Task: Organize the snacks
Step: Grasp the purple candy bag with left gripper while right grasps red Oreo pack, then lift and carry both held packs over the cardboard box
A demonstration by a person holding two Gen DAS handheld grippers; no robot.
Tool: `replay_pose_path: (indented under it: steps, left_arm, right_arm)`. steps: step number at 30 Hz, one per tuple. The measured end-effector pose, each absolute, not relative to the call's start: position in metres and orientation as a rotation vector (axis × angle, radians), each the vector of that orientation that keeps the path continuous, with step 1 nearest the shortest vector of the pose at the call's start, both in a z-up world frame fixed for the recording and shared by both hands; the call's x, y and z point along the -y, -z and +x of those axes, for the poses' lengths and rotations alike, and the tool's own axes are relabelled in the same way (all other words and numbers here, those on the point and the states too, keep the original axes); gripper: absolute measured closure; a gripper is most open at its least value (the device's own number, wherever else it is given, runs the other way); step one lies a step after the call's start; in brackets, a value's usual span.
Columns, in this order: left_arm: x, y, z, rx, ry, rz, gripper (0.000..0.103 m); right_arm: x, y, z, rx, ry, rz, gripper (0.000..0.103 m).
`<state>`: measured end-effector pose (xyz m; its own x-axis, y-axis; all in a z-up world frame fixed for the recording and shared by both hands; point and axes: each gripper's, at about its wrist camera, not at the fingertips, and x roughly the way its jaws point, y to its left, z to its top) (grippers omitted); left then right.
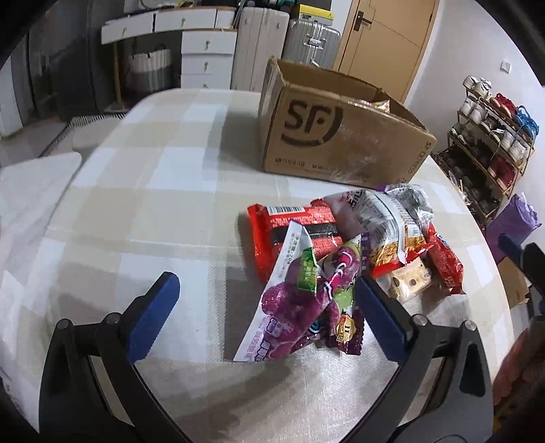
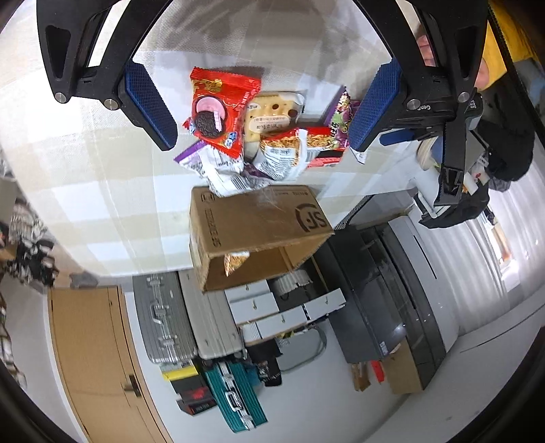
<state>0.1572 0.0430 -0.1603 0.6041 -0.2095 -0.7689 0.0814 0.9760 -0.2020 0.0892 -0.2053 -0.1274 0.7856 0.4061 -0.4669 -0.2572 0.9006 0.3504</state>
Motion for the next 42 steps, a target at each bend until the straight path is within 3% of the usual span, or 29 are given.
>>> replay_pose_path:
  steps: [7,9,13,23,27,30,31,37,42]
  left_arm:
    - [-0.049,0.180,0.171,-0.932,0.242,-0.210,0.025]
    - [-0.048,0.181,0.171,-0.920,0.271,-0.215,0.051]
    - [-0.041,0.181,0.172,-0.923,0.327,-0.210,0.068]
    - [-0.050,0.180,0.164,-0.922,0.336,-0.236,0.074]
    - [-0.051,0.176,0.153,-0.921,0.326,-0.239,0.074]
    - [-0.053,0.172,0.147,-0.915,0.314,-0.238,0.074]
    - [-0.055,0.172,0.146,-0.913,0.312,-0.240,0.074]
    - [-0.061,0.161,0.138,-0.889,0.300,-0.248,0.074]
    - [-0.064,0.143,0.124,-0.854,0.297,-0.246,0.074]
  right_arm:
    - [0.209,0.153,0.113,-0.632,-0.353,0.293,0.001]
    - [0.212,0.160,0.120,-0.659,-0.337,0.305,0.001]
    - [0.215,0.175,0.135,-0.723,-0.287,0.307,0.001]
    - [0.220,0.193,0.153,-0.790,-0.333,0.360,0.002]
    - [0.216,0.192,0.152,-0.795,-0.334,0.339,0.014]
    - [0.219,0.193,0.153,-0.793,-0.325,0.352,0.027]
    - [0.220,0.194,0.153,-0.797,-0.327,0.355,0.036]
    - [0.210,0.193,0.152,-0.816,-0.320,0.303,0.057]
    - [0.202,0.190,0.145,-0.804,-0.326,0.254,0.058]
